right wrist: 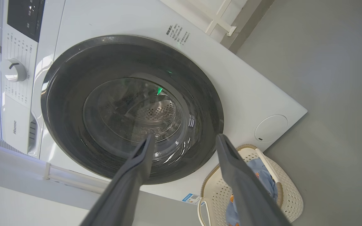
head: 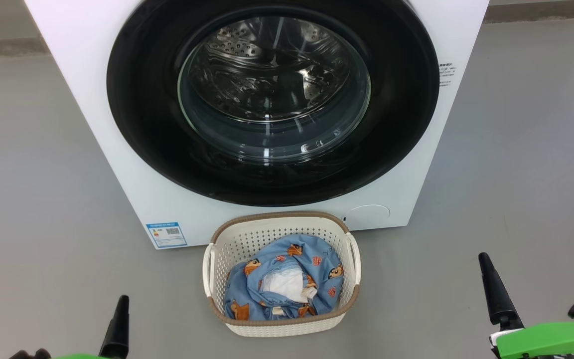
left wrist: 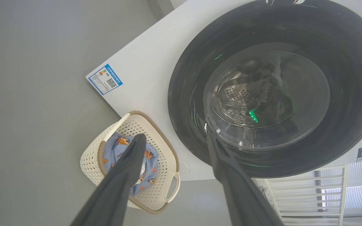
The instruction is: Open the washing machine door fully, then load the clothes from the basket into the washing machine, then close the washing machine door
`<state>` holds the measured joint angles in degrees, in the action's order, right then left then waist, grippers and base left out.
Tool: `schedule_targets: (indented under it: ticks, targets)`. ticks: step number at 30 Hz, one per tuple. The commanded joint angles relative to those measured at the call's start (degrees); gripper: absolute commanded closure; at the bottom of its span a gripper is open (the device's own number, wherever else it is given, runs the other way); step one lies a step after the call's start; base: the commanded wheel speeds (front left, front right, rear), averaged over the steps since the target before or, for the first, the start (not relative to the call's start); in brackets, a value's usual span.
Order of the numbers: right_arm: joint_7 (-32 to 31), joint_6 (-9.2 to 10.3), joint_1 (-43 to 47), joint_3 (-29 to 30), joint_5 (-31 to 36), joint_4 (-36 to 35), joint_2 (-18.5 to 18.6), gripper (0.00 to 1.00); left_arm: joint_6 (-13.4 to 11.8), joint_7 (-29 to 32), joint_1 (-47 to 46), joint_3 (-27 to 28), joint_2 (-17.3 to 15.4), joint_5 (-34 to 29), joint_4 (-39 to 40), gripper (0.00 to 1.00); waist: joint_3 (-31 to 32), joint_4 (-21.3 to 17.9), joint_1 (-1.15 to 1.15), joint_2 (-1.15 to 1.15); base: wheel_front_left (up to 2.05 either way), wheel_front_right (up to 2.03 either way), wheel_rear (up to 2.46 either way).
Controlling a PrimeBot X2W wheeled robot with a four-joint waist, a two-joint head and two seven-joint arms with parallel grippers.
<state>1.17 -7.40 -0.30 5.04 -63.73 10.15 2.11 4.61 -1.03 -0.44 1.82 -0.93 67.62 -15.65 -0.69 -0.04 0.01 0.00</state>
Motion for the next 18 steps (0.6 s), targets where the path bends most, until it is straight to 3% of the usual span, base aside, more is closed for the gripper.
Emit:
schedule_targets:
  ticks: [1,18]
  targets:
    - [0.54,-0.03,-0.97,-0.89,1.93,-2.11,0.81,0.00,-0.27,-0.63,-1.32,0.46,-0.90,-1.82,1.96,0.00,0.02,0.01,-0.01,0.00,0.00,0.00,0.00]
    - [3.39,-0.04,-0.40,-2.94,17.94,-3.13,2.27,0.00,-1.72,-3.48,-0.53,-1.60,-1.13,-16.34,2.55,0.00,-0.09,-0.05,-0.01,0.00,0.00,0.00,0.00]
